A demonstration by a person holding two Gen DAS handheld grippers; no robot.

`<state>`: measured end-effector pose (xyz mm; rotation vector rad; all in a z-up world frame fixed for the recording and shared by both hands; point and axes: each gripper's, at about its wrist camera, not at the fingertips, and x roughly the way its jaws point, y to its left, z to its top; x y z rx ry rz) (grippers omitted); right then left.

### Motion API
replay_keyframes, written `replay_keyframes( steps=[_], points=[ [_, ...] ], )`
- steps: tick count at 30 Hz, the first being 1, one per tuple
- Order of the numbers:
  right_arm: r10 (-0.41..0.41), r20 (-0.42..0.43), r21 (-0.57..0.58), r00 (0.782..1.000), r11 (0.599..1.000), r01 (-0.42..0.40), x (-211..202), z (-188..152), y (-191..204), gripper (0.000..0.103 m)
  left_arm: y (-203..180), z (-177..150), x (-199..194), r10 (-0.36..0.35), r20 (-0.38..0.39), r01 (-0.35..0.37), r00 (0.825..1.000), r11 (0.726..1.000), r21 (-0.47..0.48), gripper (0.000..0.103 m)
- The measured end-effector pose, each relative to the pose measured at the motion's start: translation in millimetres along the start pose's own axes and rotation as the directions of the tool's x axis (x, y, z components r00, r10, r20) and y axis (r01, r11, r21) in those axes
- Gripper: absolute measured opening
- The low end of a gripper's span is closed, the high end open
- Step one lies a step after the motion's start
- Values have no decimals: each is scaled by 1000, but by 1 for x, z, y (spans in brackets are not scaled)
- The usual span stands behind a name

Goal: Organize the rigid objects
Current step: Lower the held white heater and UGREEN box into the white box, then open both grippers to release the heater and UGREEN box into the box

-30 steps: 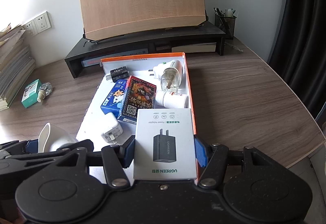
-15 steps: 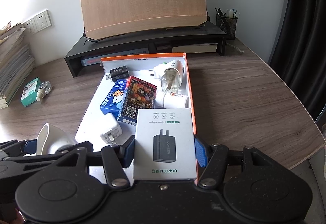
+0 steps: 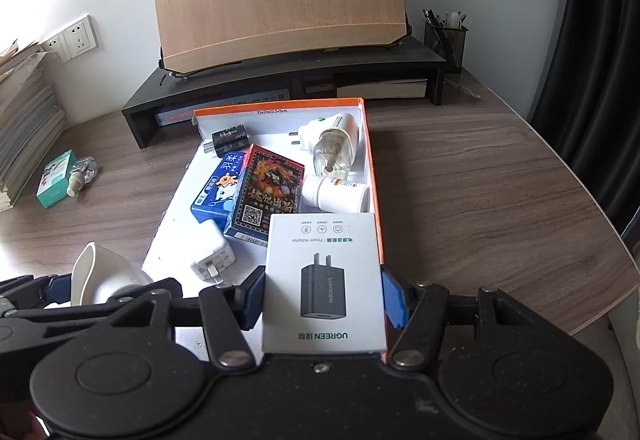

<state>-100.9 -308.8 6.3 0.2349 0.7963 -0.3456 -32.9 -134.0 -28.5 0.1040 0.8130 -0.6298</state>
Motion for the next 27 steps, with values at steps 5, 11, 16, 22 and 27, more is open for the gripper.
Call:
replay_keyframes(
  steps=[5, 11, 16, 22, 27],
  points=[
    [-1, -4, 0, 1000, 1000, 1, 2, 0, 0, 71, 0, 0, 2, -1, -5, 1, 1000, 1000, 1, 78],
    [-3, -13, -3, 1000, 1000, 3, 6, 0, -1, 71, 1, 1, 5, -5, -12, 5, 1000, 1000, 0, 78],
    [-5, -16, 1, 1000, 1000, 5, 9, 1, -3, 71, 2, 1, 7, -6, -15, 6, 1000, 1000, 1, 78],
    [-13, -20, 2, 1000, 1000, 13, 11, 1, -4, 71, 1, 2, 9, -11, -20, 12, 1000, 1000, 4, 78],
    [-16, -23, 10, 1000, 1000, 16, 12, 1, -7, 72, 0, 2, 12, -18, -24, 18, 1000, 1000, 4, 78]
  ],
)
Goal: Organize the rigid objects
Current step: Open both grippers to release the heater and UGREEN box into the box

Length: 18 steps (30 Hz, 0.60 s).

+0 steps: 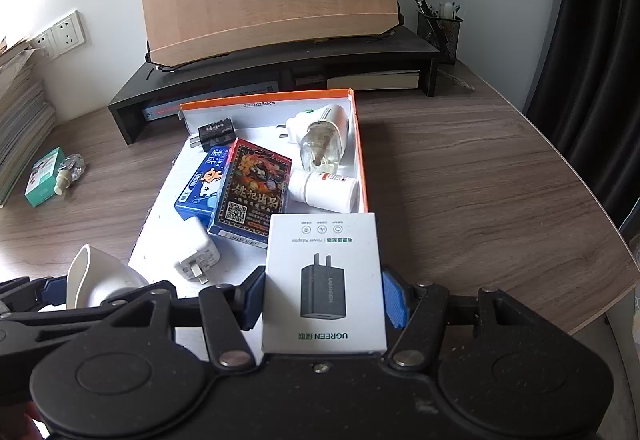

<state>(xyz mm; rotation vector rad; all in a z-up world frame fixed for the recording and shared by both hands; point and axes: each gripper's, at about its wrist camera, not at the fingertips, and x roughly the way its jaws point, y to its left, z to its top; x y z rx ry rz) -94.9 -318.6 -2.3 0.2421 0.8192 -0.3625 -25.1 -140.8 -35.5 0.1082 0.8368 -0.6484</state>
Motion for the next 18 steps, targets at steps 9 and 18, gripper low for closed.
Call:
replay_keyframes(
  steps=[9, 18],
  points=[
    [-15, 52, 30, 999, 999, 14, -13, 3, -11, 76, -7, 1, 5, -27, -12, 27, 1000, 999, 16, 78],
    [-34, 97, 49, 995, 998, 30, -32, 1, -17, 77, -23, 0, 3, -70, -11, 71, 997, 996, 60, 75]
  ],
)
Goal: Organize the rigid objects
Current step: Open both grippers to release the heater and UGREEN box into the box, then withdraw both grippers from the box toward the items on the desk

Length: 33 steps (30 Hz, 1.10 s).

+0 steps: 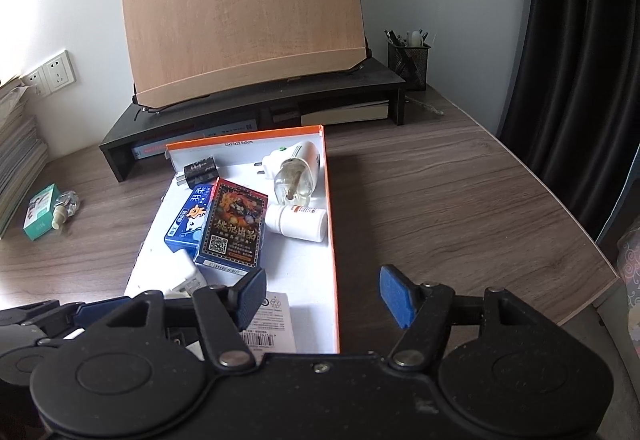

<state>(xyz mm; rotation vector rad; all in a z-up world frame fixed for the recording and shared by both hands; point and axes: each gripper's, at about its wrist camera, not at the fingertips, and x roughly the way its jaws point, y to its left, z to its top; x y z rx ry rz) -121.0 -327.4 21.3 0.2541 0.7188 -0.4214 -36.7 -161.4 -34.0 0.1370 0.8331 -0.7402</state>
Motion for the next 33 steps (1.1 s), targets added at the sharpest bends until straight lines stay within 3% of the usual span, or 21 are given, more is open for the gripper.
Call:
replay_keyframes(
  steps=[5, 10, 19, 33],
  points=[
    [13, 17, 1, 1000, 1000, -13, -8, 1, 2, 77, 9, 1, -11, 28, 19, -27, 999, 999, -35, 80],
    [52, 13, -29, 999, 998, -52, -11, 2, 17, 78, 24, 8, -28, 105, 31, -102, 994, 992, -73, 83],
    [123, -8, -101, 992, 987, -124, -6, 3, 58, 80, 62, 11, -58, 259, 36, -250, 965, 956, -155, 87],
    [228, -28, -198, 973, 953, -229, -3, 6, 123, 80, 109, 9, -86, 341, 45, -322, 939, 917, -235, 88]
  ],
)
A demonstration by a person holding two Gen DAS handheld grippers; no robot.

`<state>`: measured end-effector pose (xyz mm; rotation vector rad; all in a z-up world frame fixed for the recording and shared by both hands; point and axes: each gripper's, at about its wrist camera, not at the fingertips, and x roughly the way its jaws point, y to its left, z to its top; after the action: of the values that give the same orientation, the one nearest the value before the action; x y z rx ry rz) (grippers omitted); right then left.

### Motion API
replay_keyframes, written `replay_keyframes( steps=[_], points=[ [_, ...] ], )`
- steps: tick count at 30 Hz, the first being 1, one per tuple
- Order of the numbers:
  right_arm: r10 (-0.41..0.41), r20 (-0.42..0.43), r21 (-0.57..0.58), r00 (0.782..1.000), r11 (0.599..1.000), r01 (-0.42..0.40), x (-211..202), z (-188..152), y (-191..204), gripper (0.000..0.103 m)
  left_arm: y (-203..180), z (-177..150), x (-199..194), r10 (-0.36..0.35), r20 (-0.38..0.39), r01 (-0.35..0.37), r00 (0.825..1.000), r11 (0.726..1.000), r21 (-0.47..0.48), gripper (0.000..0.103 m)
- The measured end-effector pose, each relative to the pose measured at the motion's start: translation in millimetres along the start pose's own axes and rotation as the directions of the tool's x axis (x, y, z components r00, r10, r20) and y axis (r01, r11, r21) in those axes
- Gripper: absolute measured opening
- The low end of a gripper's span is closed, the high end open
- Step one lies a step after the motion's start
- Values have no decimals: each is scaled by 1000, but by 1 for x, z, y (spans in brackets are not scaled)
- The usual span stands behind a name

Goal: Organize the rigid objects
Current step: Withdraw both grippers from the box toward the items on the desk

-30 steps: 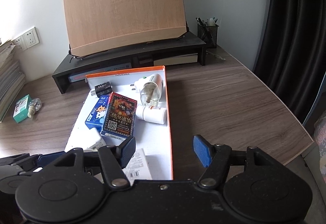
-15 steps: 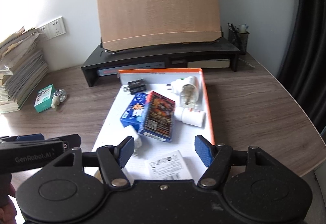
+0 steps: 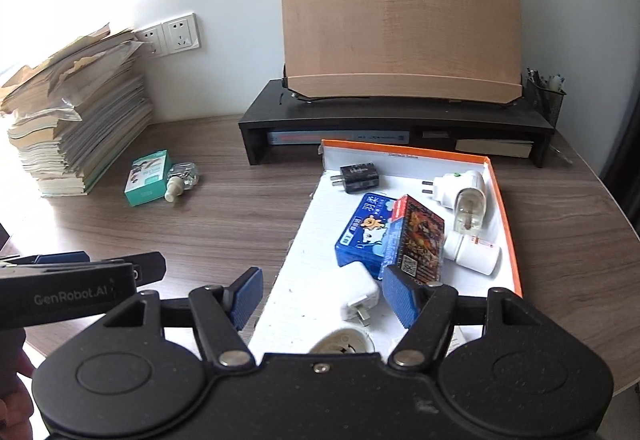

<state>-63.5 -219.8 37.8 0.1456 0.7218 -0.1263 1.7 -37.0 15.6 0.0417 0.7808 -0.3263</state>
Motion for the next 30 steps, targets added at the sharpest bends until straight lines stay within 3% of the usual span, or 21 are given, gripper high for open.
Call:
replay_keyframes(
  steps=[16, 30],
  points=[
    [35, -4, -49, 999, 998, -35, 20, 14, 56, 80, 50, 15, 4, 30, 8, -30, 1000, 999, -25, 89],
    [34, -16, -58, 999, 998, -35, 54, 31, 98, 80, 92, 35, 30, 30, -4, -30, 1000, 999, -28, 89]
  ],
)
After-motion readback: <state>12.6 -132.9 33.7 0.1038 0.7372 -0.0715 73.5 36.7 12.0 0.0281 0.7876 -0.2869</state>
